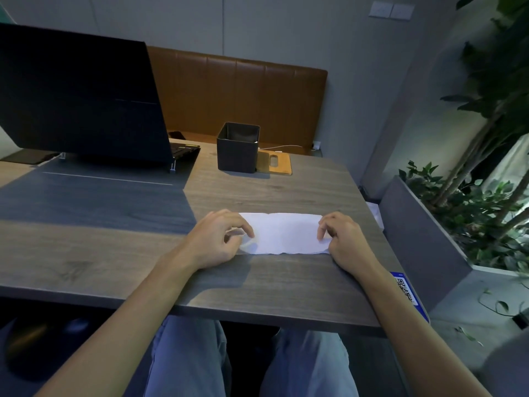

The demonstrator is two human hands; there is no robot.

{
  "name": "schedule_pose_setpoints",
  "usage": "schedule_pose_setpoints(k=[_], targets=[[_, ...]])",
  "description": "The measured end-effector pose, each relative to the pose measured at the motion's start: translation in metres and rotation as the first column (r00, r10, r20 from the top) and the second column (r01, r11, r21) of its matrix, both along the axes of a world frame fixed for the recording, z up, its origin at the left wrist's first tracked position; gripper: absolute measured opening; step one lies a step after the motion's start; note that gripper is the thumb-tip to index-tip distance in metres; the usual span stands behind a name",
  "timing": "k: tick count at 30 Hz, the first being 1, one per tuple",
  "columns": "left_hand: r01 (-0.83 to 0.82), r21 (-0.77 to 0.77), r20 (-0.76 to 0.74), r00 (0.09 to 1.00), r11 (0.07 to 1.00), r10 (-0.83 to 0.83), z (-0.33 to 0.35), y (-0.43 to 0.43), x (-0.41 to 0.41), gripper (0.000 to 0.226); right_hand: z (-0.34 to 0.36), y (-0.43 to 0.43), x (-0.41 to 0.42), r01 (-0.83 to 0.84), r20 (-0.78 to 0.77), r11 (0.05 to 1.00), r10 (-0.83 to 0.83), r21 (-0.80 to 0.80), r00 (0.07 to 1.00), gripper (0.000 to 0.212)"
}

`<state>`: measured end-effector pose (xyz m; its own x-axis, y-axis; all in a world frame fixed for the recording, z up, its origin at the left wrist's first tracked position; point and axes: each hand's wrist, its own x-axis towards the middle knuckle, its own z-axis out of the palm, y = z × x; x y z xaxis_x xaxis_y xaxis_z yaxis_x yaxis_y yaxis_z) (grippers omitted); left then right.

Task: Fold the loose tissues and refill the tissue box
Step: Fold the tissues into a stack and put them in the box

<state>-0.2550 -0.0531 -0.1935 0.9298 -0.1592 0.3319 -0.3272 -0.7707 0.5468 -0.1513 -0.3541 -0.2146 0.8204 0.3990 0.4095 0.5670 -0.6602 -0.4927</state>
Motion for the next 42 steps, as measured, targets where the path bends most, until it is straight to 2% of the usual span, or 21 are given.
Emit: schedule_pose_setpoints(k=[3, 5, 9, 12, 15, 18, 22, 25, 28, 31, 35, 38, 40, 42], targets=[[-0.004, -0.091, 0.066, 0.998, 0.996, 0.01, -0.003, -0.004, 0.006, 0.028, 0.002, 0.0, 0.001, 0.044, 0.002, 0.995, -0.045, 0.09, 0.999, 0.04], [-0.018, -0.065, 0.085, 0.996, 0.998, 0.023, -0.006, -0.008, 0.012, 0.032, 0.005, 0.003, 0.0, 0.043, 0.023, 0.992, -0.046, 0.118, 0.999, 0.04], [-0.03, 0.21, 0.054, 0.998, 0.977, 0.019, -0.013, -0.029, 0.017, 0.042, 0.011, 0.025, -0.007, -0.036, 0.049, 0.997, 0.033, 0.065, 0.998, 0.03], [-0.033, 0.365, 0.0, 0.999, 0.93, 0.036, -0.018, -0.042, 0.015, 0.051, 0.006, 0.04, -0.011, -0.128, 0.089, 0.99, 0.133, -0.058, 0.987, 0.023], [-0.058, 0.431, -0.065, 0.993, 0.901, 0.095, -0.016, -0.039, 0.015, 0.054, -0.001, 0.04, -0.012, -0.129, 0.049, 0.972, 0.141, -0.198, 0.989, 0.03], [-0.036, 0.465, -0.162, 0.979, 0.884, 0.125, -0.012, -0.034, 0.015, 0.058, -0.003, 0.033, -0.012, -0.052, 0.075, 0.975, 0.07, -0.216, 0.995, 0.032], [-0.005, 0.474, -0.246, 0.959, 0.88, 0.138, -0.005, -0.035, 0.017, 0.061, 0.002, 0.038, -0.011, -0.002, 0.106, 0.976, 0.026, -0.219, 0.994, 0.026], [-0.025, 0.442, -0.275, 0.948, 0.897, 0.162, 0.0, -0.048, 0.026, 0.063, 0.008, 0.058, -0.011, -0.093, 0.11, 0.965, 0.123, -0.244, 0.986, 0.033], [-0.057, 0.473, -0.3, 0.928, 0.879, 0.221, 0.001, -0.054, 0.039, 0.062, 0.008, 0.081, -0.008, -0.171, -0.015, 0.92, 0.177, -0.353, 0.984, 0.044], [-0.036, 0.514, -0.363, 0.896, 0.857, 0.255, 0.0, -0.043, 0.046, 0.063, 0.006, 0.079, -0.002, -0.126, -0.153, 0.887, 0.063, -0.444, 0.986, 0.055], [-0.02, 0.512, -0.395, 0.882, 0.859, 0.256, 0.004, -0.015, 0.045, 0.068, 0.006, 0.056, 0.007, -0.018, -0.168, 0.867, -0.076, -0.499, 0.983, 0.062], [-0.074, 0.526, -0.366, 0.879, 0.847, 0.304, 0.004, -0.008, 0.036, 0.069, 0.008, 0.049, 0.003, 0.063, -0.15, 0.859, -0.16, -0.508, 0.976, 0.064], [-0.121, 0.498, -0.309, 0.901, 0.859, 0.305, 0.006, -0.02, 0.029, 0.067, 0.01, 0.054, -0.004, 0.043, -0.092, 0.88, -0.098, -0.473, 0.991, 0.064], [-0.122, 0.419, -0.271, 0.929, 0.9, 0.252, 0.007, -0.04, 0.028, 0.063, 0.012, 0.064, -0.01, -0.074, -0.084, 0.897, 0.041, -0.435, 0.996, 0.064]])
